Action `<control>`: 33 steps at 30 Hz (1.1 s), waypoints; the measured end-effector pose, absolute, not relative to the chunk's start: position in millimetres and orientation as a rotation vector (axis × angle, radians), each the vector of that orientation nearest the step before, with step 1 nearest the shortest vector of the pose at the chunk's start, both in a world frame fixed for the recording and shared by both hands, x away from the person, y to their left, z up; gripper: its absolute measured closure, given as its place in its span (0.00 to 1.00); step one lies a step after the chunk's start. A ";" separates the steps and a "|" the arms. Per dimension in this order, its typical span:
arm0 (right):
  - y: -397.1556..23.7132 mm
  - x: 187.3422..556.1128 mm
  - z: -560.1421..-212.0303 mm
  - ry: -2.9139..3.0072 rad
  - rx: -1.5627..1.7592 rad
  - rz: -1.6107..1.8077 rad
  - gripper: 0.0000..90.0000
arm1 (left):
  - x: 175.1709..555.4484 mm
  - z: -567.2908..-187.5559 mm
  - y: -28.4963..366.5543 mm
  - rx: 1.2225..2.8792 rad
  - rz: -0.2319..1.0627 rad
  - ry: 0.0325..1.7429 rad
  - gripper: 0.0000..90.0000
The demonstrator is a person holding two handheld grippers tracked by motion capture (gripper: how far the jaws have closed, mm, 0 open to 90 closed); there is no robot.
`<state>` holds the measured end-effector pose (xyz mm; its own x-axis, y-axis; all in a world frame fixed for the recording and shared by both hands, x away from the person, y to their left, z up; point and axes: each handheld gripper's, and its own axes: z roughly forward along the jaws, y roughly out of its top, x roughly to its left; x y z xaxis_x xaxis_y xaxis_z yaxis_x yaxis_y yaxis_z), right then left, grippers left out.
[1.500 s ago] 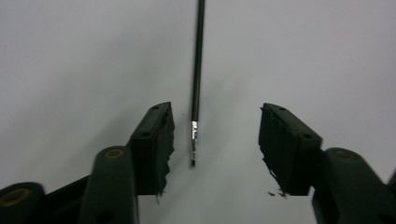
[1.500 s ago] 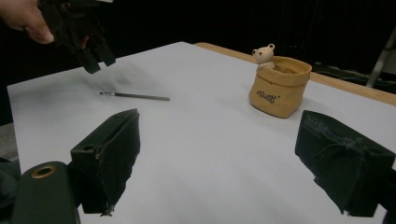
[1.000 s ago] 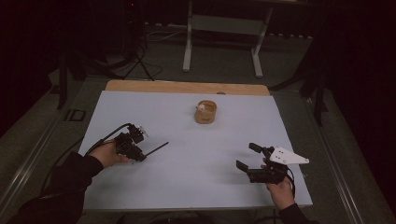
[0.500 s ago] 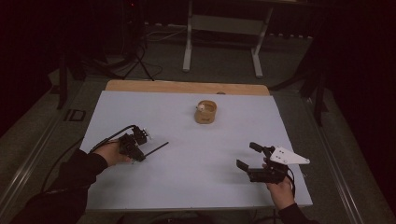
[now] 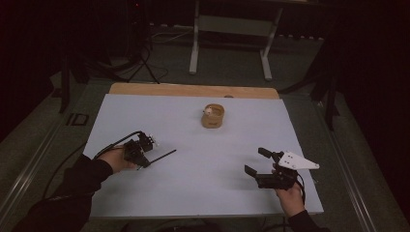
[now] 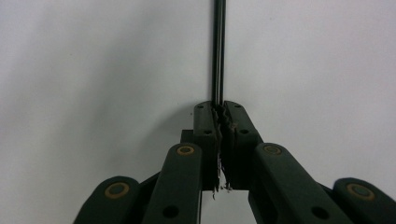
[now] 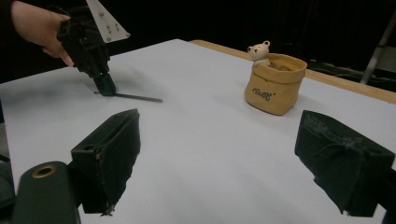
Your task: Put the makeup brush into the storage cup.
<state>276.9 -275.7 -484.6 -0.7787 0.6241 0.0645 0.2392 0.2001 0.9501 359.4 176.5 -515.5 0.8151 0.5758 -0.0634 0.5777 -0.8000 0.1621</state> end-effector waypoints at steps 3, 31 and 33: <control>-275.7 277.4 -484.9 2.147 0.824 1.602 0.15 | 358.6 -515.2 178.1 2.813 -0.015 0.891 0.95; -274.0 276.6 -482.8 2.134 0.867 1.594 0.15 | 353.9 -463.3 124.0 2.833 -0.099 0.634 0.95; -273.6 275.8 -479.5 2.139 0.880 1.593 0.15 | 355.2 -458.1 116.6 2.838 -0.093 0.601 0.95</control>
